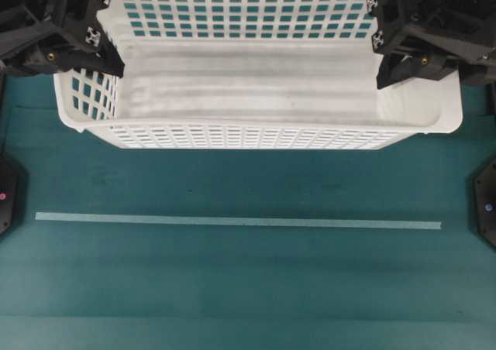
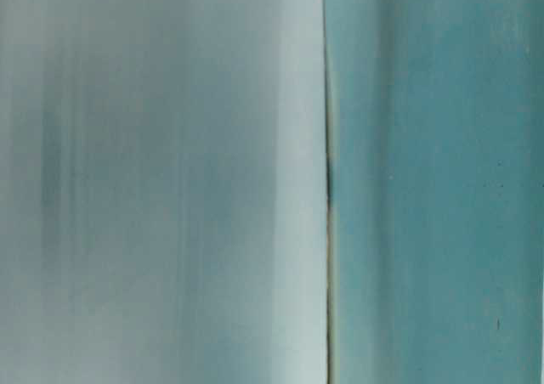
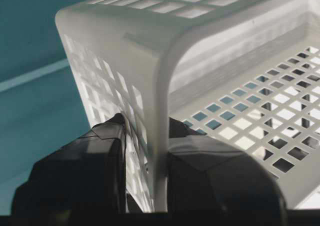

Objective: Lift the white basket with both hands.
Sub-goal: 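Lift the basket with both grippers and pull it back, then lower the held basket back onto the table with both grippers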

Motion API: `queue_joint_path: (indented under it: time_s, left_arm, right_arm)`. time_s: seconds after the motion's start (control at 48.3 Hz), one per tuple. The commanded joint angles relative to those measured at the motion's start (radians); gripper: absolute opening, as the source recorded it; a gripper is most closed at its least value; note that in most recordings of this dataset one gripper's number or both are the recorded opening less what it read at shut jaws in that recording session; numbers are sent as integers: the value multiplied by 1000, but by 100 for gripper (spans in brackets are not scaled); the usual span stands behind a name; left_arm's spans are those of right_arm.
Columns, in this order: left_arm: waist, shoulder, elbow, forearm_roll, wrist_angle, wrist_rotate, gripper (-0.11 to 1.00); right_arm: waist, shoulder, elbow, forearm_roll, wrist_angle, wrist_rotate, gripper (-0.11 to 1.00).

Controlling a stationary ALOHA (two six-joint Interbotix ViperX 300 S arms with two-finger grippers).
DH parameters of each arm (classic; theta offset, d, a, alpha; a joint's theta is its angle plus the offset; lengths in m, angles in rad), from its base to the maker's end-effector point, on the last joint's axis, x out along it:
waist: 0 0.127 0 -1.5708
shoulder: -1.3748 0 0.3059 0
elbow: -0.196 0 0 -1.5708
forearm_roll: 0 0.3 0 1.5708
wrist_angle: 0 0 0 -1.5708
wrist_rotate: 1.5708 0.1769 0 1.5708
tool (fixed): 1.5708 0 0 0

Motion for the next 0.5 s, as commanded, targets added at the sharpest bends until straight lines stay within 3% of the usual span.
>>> queue_joint_path:
  time_s: [0.0,0.29,0.476]
  left_arm:
    - [2,-14,-2,5,-12,49,10]
    - [2,-31,78,5,-17,51,10]
    - [12,-44,163,8,-40,66,10]
  right_arm:
    - [25,11,-3,8,-18,-74,20]
    - [23,11,51,8,-64,-77,20]
    - [21,9,138,6,-107,-110,20]
